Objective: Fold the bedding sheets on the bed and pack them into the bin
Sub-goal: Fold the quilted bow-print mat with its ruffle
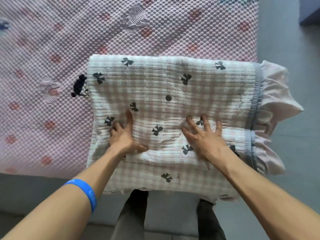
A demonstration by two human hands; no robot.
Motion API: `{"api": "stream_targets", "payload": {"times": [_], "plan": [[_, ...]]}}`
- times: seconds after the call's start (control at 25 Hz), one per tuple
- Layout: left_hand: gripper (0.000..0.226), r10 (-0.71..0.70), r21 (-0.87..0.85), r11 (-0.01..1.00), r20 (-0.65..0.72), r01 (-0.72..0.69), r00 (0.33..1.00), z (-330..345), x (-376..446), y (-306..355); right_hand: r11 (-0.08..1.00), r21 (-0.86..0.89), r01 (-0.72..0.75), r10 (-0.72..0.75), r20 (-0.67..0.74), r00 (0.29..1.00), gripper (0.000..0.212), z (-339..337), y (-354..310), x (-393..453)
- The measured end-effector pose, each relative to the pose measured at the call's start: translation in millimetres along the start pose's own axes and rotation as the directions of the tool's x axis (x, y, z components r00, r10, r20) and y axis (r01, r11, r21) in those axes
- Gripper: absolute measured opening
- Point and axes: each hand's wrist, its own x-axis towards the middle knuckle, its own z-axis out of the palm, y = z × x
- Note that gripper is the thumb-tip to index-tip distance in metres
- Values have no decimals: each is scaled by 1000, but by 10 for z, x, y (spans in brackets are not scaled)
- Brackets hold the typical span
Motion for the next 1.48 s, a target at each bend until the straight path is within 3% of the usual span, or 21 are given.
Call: {"api": "stream_targets", "payload": {"times": [0.2,0.32,0.4,0.48,0.56,0.64,0.76,0.8,0.88,0.96,1.04,1.12,1.16,1.24,1.32,1.36,1.4,1.44,1.48], "plan": [[145,50,-1,999,-80,-50,996,50,-62,-50,985,61,-161,158,48,986,79,-47,-208,-39],[110,192,-161,955,-298,-248,935,148,-283,-450,938,200,-284,303,-75,950,80,207,-545,-257],[85,100,-284,922,-484,-265,869,261,-433,-836,911,292,-293,334,-102,937,77,410,-722,-393],[85,-178,-424,902,-545,-86,819,420,-536,-1177,890,358,-281,347,-134,928,68,611,-803,-481],[92,-430,-719,684,-260,124,864,575,-604,-1380,879,375,-295,358,-111,927,62,700,-837,-537],[76,-357,-811,547,-2,207,934,778,-665,-1507,874,373,-310,359,-68,931,60,754,-853,-605],[35,-248,-813,520,149,262,957,846,-800,-1669,868,387,-310,358,-57,932,60,749,-836,-655],[31,-206,-820,497,207,285,956,849,-819,-1728,866,390,-313,360,-52,931,60,724,-836,-642],[49,-75,-791,472,404,389,912,866,-913,-1861,862,387,-327,367,-33,930,60,699,-864,-610],[66,84,-738,461,589,493,804,857,-1116,-1908,857,388,-339,379,-29,925,60,684,-881,-596],[58,208,-741,433,637,514,742,688,-1368,-1798,863,390,-320,349,-4,937,61,634,-864,-614],[40,321,-829,263,558,494,765,314,-1428,-1580,824,484,-295,328,15,944,61,486,-786,-648],[36,351,-875,101,477,474,806,91,-1357,-1439,741,615,-267,328,15,944,55,323,-728,-689],[39,343,-880,-274,287,387,894,-379,-1063,-1175,452,874,-177,331,20,943,31,-72,-638,-821],[38,245,-812,-505,191,293,950,-646,-738,-931,269,961,-71,344,-27,939,22,-449,-603,-1018],[34,205,-810,-524,179,263,962,-681,-626,-819,249,968,-22,360,-71,930,25,-582,-610,-1114],[29,171,-846,-481,168,231,971,-650,-568,-729,277,961,1,383,-111,917,30,-664,-655,-1196],[23,130,-910,-380,127,167,983,-587,-528,-668,339,941,-7,409,-141,901,36,-672,-718,-1239],[22,123,-988,-150,18,37,992,-538,-514,-633,422,906,-23,423,-174,890,39,-612,-813,-1252]]}}
